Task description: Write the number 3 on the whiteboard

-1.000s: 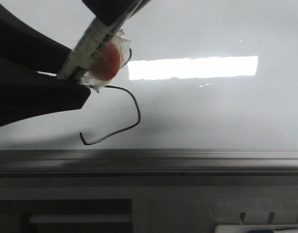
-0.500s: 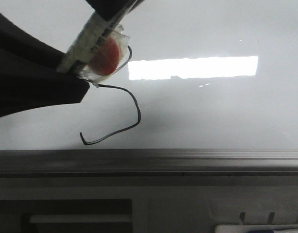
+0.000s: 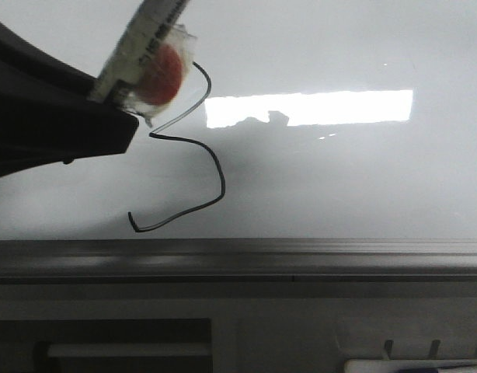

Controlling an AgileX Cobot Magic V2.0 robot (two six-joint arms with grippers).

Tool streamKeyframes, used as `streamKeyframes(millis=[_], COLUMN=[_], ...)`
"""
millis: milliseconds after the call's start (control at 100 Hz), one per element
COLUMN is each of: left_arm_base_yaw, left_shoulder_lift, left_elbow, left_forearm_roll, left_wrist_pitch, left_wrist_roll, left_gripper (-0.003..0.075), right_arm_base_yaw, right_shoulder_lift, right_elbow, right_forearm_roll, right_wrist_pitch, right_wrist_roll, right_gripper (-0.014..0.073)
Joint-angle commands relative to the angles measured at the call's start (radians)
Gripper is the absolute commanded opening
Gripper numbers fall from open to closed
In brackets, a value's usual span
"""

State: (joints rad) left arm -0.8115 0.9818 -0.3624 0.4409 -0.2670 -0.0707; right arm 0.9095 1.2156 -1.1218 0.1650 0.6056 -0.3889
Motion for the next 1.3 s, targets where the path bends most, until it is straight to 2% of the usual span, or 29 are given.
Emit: streamKeyframes(millis=[0, 70, 170, 350, 510, 640, 830, 1290], left_arm_base_yaw=[-0.002, 0.002, 0.016, 0.021, 0.035, 0.106, 0.185, 0.19], left_shoulder_lift=[-0.008, -0.008, -0.008, -0.006, -0.006, -0.006, -0.006, -0.006], left_elbow=[-0.028, -0.028, -0.028, -0.028, -0.028, -0.028, -0.028, -0.028], left_forearm_roll=[-0.331, -0.557, -0.672, -0.931, -0.967, -0.981, -0.923, -0.872], left_wrist_pitch=[0.012, 0.051, 0.047, 0.063, 0.066, 0.106, 0.204, 0.202], left_wrist_roll=[-0.036, -0.034, -0.036, -0.036, -0.036, -0.036, -0.034, -0.034], left_gripper=[-0.0021, -0.0021, -0.0021, -0.0021, -0.0021, -0.0021, -0.0021, -0.002], right_arm_base_yaw=[-0.025, -0.042, -0.062, -0.07, -0.07, -0.07, -0.07, -0.07], right_shoulder_lift=[-0.058, -0.088, -0.122, -0.14, -0.138, -0.138, -0.138, -0.138], right_elbow=[-0.031, -0.031, -0.031, -0.031, -0.031, -0.031, -0.031, -0.031], right_forearm_roll=[0.006, 0.006, 0.006, 0.006, 0.006, 0.006, 0.006, 0.006], right_wrist_pitch=[-0.132, -0.147, -0.146, -0.142, -0.11, -0.096, -0.095, -0.095], right_wrist_roll=[-0.001, -0.001, -0.001, -0.001, -0.001, -0.001, -0.001, -0.001], right_gripper=[0.0582, 0.0542, 0.0511, 0.0508, 0.0508, 0.0508, 0.0508, 0.0508])
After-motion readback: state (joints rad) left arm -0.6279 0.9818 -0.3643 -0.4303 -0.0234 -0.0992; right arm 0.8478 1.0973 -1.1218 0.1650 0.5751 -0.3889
